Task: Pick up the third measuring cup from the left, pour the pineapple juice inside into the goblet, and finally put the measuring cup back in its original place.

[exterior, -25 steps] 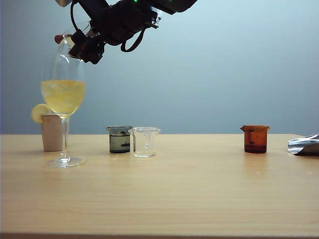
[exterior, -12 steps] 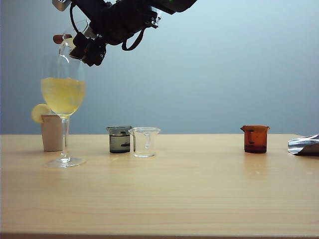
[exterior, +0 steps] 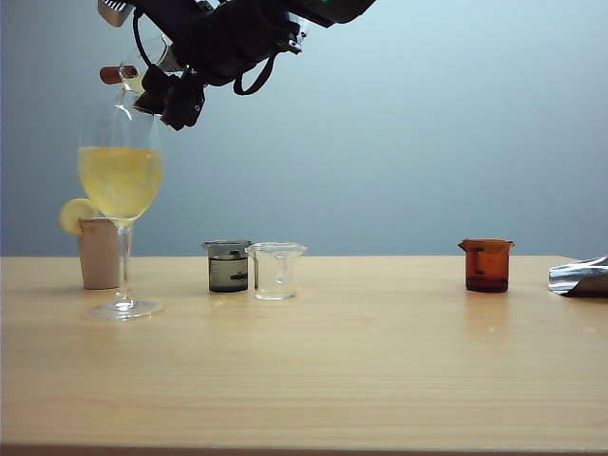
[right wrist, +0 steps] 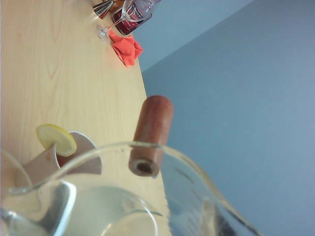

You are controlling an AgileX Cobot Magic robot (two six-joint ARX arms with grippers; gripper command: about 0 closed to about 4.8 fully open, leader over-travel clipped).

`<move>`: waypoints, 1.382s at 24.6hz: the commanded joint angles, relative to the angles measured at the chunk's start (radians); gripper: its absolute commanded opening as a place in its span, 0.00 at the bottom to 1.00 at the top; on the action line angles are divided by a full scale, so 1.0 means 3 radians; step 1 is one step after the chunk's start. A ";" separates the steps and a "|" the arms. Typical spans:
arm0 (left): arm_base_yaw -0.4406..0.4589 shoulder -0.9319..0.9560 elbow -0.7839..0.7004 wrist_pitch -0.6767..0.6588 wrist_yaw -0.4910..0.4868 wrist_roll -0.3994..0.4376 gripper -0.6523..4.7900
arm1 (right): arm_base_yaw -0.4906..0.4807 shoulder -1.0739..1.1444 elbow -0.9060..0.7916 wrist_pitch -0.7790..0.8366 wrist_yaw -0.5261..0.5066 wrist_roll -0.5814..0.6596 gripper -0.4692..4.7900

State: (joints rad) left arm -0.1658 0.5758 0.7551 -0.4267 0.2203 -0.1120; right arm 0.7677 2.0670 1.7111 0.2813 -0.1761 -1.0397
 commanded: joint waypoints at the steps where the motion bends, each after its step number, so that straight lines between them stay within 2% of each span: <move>1: 0.0005 -0.0006 0.0017 0.0014 0.0013 0.0011 0.11 | 0.0006 -0.0032 0.0027 0.0125 0.0006 -0.0117 0.09; 13: 0.0006 -0.0005 0.0017 0.0004 0.0013 0.0011 0.11 | 0.0009 -0.0032 0.0027 0.0125 0.0009 -0.0355 0.09; 31: 0.0005 -0.0006 0.0017 0.0005 0.0014 0.0010 0.11 | 0.0067 -0.0032 0.0025 0.0137 0.0127 -0.1245 0.09; 34: 0.0005 -0.0006 0.0017 0.0005 0.0015 0.0010 0.11 | 0.0075 -0.0032 0.0025 0.0123 0.0172 -0.1278 0.09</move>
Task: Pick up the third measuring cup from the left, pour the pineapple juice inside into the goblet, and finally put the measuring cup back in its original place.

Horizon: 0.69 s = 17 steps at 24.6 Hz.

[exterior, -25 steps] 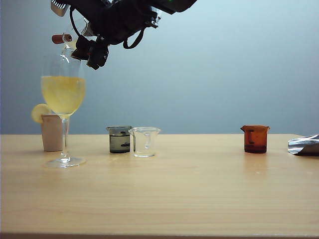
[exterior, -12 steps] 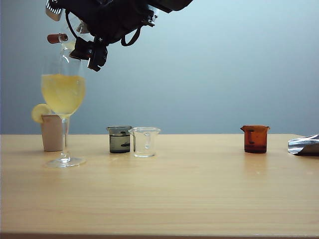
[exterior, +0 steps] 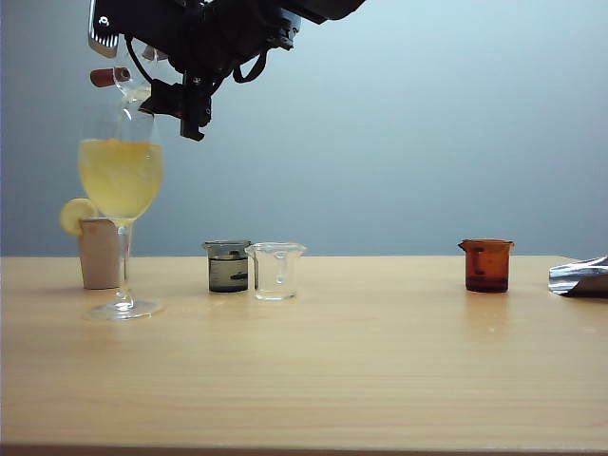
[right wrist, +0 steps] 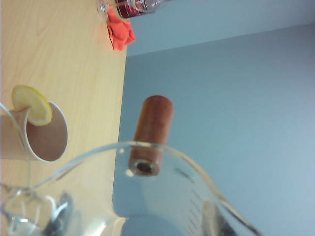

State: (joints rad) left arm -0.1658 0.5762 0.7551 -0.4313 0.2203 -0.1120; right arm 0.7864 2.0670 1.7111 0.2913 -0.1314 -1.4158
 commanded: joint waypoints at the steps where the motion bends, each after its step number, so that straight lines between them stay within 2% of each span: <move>1: 0.0005 -0.0008 0.0017 0.0020 0.0015 0.0010 0.11 | 0.0020 -0.0032 0.0025 0.0089 0.0070 -0.0090 0.09; 3: 0.0005 -0.0008 0.0017 0.0020 0.0014 0.0011 0.11 | 0.0029 -0.0032 0.0025 0.0090 0.0093 -0.0300 0.09; 10: 0.0005 -0.0008 0.0017 0.0020 0.0014 0.0010 0.11 | 0.0061 -0.0031 0.0025 0.0089 0.0094 -0.0361 0.09; 17: 0.0005 -0.0008 0.0017 0.0019 0.0014 0.0010 0.11 | 0.0058 -0.0031 0.0025 0.0088 0.0095 -0.0645 0.09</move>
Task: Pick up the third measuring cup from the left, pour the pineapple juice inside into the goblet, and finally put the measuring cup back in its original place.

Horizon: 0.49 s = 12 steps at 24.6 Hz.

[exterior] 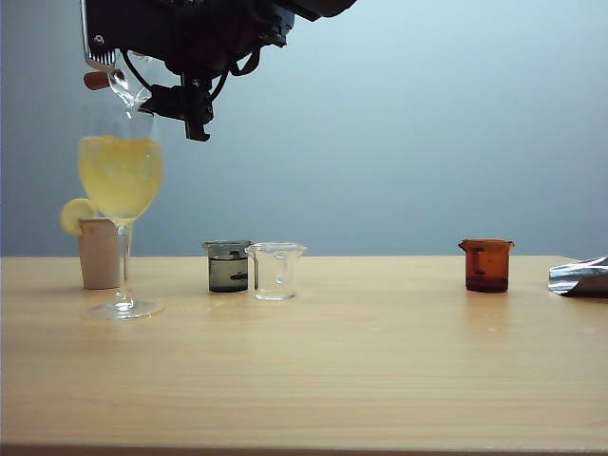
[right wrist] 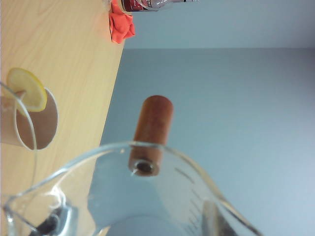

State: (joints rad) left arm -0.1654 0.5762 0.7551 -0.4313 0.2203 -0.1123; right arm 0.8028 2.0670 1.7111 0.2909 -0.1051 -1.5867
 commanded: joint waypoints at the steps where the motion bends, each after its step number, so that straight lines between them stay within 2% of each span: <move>1: 0.0004 -0.0008 0.0017 0.0019 0.0014 0.0011 0.11 | 0.0005 -0.0031 0.0025 0.0089 0.0009 -0.0076 0.09; 7: 0.0004 -0.0008 0.0017 0.0020 0.0014 0.0011 0.11 | 0.0006 -0.0031 0.0025 0.0090 0.0005 -0.0042 0.09; 12: 0.0004 -0.0008 0.0017 0.0020 0.0015 0.0011 0.11 | 0.0015 -0.0037 0.0027 0.0092 -0.0005 0.0679 0.09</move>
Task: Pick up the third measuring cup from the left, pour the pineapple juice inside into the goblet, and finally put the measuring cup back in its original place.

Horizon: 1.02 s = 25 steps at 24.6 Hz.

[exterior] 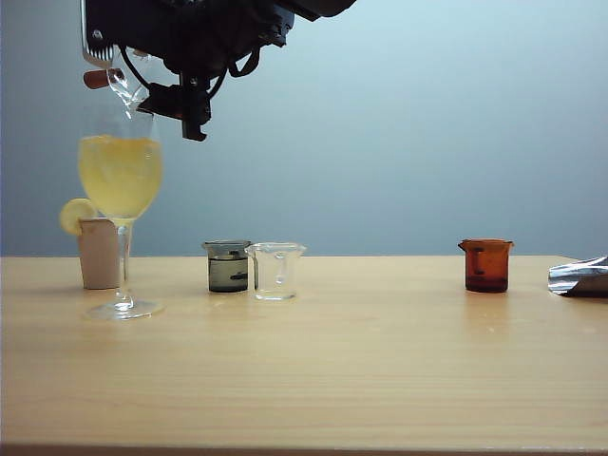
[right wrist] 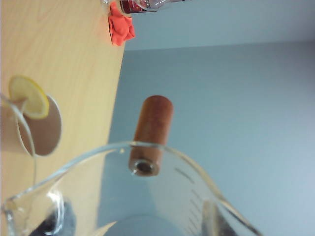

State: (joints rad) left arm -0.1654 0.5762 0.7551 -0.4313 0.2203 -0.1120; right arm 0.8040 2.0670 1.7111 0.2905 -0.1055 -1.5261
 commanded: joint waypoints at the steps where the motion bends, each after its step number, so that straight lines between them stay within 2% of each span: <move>1: 0.0004 -0.0008 0.0017 0.0019 0.0015 0.0010 0.11 | 0.0013 -0.0038 0.0027 0.0097 -0.0004 0.0589 0.09; 8: 0.0004 -0.0008 0.0017 0.0018 0.0015 0.0010 0.11 | 0.0000 -0.0064 0.0027 0.0102 -0.0001 0.1334 0.09; 10: 0.0004 -0.0008 0.0017 0.0019 0.0014 0.0011 0.11 | -0.0053 -0.0095 0.0028 0.0123 -0.0004 0.1710 0.09; 14: 0.0004 -0.0008 0.0018 0.0020 0.0015 0.0010 0.11 | -0.0151 -0.0128 0.0028 0.0170 -0.0004 0.2106 0.09; 21: 0.0004 -0.0008 0.0017 0.0019 0.0014 0.0011 0.11 | -0.0421 -0.0224 0.0027 0.0281 -0.0004 0.2745 0.09; 25: 0.0004 -0.0008 0.0017 0.0017 0.0015 0.0010 0.11 | -0.0687 -0.0290 0.0027 0.0284 -0.0004 0.3160 0.09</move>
State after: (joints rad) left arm -0.1654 0.5758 0.7551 -0.4309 0.2203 -0.1120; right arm 0.6109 1.9907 1.7130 0.3546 -0.1062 -0.6262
